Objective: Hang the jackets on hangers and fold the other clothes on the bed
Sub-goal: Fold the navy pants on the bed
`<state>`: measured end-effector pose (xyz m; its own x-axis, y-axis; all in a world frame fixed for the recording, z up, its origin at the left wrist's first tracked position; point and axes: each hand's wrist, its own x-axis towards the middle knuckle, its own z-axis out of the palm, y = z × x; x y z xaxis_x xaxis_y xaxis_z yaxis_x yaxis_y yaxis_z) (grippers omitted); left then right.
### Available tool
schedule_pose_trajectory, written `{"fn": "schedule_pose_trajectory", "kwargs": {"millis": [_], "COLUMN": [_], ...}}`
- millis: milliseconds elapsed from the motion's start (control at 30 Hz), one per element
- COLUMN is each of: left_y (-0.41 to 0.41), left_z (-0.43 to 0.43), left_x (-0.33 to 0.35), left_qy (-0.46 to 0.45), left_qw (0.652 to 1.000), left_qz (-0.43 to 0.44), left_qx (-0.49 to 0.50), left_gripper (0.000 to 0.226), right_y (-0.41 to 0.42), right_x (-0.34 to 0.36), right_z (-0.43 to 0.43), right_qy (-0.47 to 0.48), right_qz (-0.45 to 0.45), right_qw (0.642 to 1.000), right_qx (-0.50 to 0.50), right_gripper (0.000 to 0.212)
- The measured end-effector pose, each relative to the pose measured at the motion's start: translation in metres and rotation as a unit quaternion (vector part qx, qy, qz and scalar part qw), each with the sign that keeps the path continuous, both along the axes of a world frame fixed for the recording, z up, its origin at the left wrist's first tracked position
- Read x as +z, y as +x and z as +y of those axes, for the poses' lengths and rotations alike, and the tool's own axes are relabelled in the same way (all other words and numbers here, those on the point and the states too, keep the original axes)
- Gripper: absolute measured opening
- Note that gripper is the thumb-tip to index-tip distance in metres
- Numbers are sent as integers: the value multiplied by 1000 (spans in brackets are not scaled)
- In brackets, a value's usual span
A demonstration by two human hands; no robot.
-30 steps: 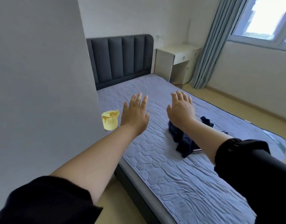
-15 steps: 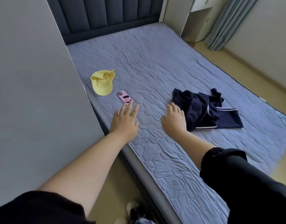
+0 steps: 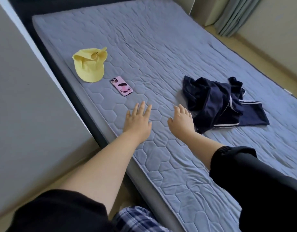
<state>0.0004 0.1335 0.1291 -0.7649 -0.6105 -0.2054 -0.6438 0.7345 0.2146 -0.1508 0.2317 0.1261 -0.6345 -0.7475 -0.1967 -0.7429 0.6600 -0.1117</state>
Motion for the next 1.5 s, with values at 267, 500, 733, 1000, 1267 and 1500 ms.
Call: {"fn": "schedule_pose_trajectory", "kwargs": {"millis": [267, 500, 733, 1000, 1267, 1500], "left_y": [-36, -58, -123, -187, -178, -146], "left_z": [-22, 13, 92, 121, 123, 115], "left_x": [-158, -258, -274, -262, -256, -236], "left_qy": [21, 89, 134, 147, 170, 339], "left_qw": [998, 980, 957, 956, 967, 818], "left_qz": [1, -38, -87, -114, -103, 231], "left_qx": [63, 174, 242, 226, 158, 402], "left_gripper": [65, 65, 64, 64, 70, 46], "right_y": [-46, -74, -122, -260, -312, -207], "right_x": [-146, -241, -263, -248, -233, -197], "right_z": [-46, -53, -1, 67, 73, 48], "right_qy": [14, 62, 25, 235, 197, -125], "right_qz": [-36, -108, -79, 164, 195, -259], "right_qw": [999, 990, 968, 907, 953, 953], "right_qx": [4, 72, 238, 309, 122, 95], "right_gripper": [55, 58, 61, 86, 33, 21]}}
